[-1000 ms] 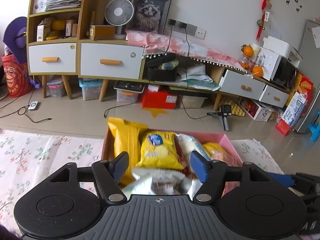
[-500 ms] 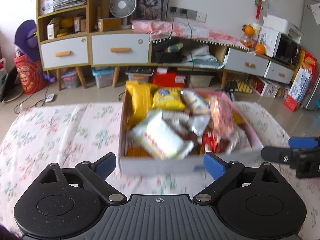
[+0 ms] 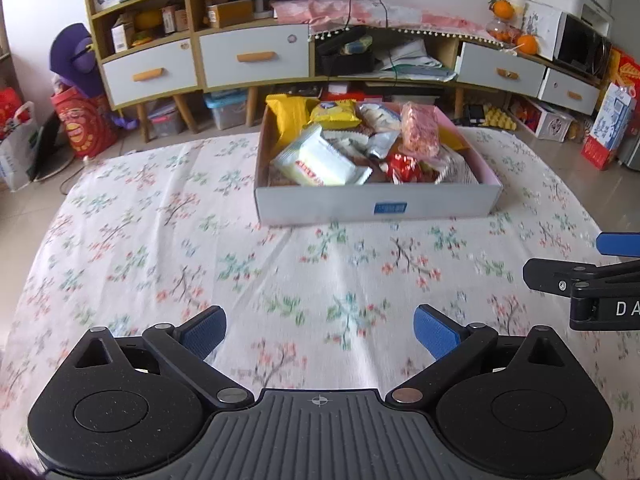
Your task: Organize snacks
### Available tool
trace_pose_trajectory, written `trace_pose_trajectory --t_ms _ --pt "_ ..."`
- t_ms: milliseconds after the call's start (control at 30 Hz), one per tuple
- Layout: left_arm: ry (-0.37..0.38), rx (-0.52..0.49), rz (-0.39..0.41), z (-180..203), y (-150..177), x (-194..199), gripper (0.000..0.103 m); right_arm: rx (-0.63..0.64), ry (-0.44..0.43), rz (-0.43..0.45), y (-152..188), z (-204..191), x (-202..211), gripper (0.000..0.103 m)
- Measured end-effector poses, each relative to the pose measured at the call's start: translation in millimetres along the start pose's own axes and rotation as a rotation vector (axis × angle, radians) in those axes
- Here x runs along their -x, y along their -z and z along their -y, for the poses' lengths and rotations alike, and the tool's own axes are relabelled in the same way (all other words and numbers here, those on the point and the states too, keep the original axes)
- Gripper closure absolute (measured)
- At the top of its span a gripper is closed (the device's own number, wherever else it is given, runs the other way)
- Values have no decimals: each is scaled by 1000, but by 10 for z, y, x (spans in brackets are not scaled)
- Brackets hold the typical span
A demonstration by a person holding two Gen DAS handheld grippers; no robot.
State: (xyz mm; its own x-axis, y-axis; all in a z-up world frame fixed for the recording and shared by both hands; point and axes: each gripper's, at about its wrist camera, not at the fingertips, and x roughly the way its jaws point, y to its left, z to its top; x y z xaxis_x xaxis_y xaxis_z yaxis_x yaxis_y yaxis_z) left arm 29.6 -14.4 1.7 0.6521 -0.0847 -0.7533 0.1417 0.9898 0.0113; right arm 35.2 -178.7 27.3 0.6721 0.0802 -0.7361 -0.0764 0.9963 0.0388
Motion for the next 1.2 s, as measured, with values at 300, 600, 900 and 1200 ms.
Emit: trace_pose_trajectory --t_ms 300,600,900,1200 --pt "-86 -33 -27 166 136 65 2 21 -5 -42 159 -68 54 0" --pt "-134 -25 -31 196 83 9 2 46 42 -14 144 -91 -1 0" --pt "-131 0 -30 196 52 -11 2 41 39 -5 125 -102 3 0" --pt "-128 13 -27 183 52 2 2 34 45 -9 130 -88 12 0"
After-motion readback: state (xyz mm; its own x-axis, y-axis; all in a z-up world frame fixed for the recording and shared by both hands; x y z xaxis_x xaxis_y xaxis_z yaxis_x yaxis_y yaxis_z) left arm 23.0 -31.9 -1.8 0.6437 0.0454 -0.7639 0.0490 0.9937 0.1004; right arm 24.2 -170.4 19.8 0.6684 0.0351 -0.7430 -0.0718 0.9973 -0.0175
